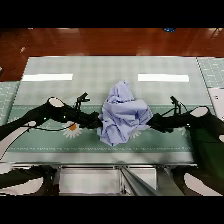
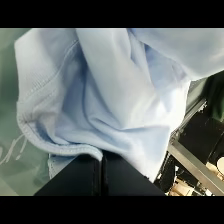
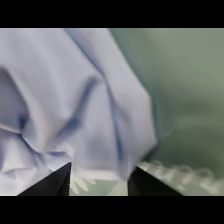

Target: Fold the shirts.

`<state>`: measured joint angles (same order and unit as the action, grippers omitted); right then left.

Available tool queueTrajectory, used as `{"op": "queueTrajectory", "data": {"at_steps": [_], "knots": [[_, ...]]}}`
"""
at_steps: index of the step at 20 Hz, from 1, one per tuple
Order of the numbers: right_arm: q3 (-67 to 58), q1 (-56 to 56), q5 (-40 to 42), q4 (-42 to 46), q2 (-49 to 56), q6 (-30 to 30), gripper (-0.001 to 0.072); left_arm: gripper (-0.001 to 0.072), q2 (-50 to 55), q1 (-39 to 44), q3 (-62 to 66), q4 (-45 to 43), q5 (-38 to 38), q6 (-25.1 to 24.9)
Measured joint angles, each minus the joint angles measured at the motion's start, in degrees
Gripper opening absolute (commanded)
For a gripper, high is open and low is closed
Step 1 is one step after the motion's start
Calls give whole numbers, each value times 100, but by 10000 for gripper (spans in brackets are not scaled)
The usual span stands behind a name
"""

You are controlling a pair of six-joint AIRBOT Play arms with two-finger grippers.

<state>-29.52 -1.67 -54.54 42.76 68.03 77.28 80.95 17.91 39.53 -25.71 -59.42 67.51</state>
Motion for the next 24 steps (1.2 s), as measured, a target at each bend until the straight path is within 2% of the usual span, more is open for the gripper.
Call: {"op": "queueTrajectory", "data": {"at_steps": [1,3,4,8,12,19,24], "knots": [[-103,136,105,-81,142,37,361,17,2,0,7,-2,-2,-7],[-319,369,260,-96,391,79,119,17,2,-2,11,-39,2,-35],[-424,472,302,-74,490,81,22,17,2,-9,11,-52,7,-50],[-1110,695,103,-105,645,-17,21,16,-39,-232,72,-114,-39,-72],[-2774,592,-461,518,389,175,21,16,-398,-1099,763,-136,-538,-103],[-6872,234,-1499,1600,-111,592,21,16,-1532,-2734,3847,-129,-999,466],[-8319,190,-2015,2251,-953,623,21,16,-2317,-3486,5803,-225,-1036,658]]}}
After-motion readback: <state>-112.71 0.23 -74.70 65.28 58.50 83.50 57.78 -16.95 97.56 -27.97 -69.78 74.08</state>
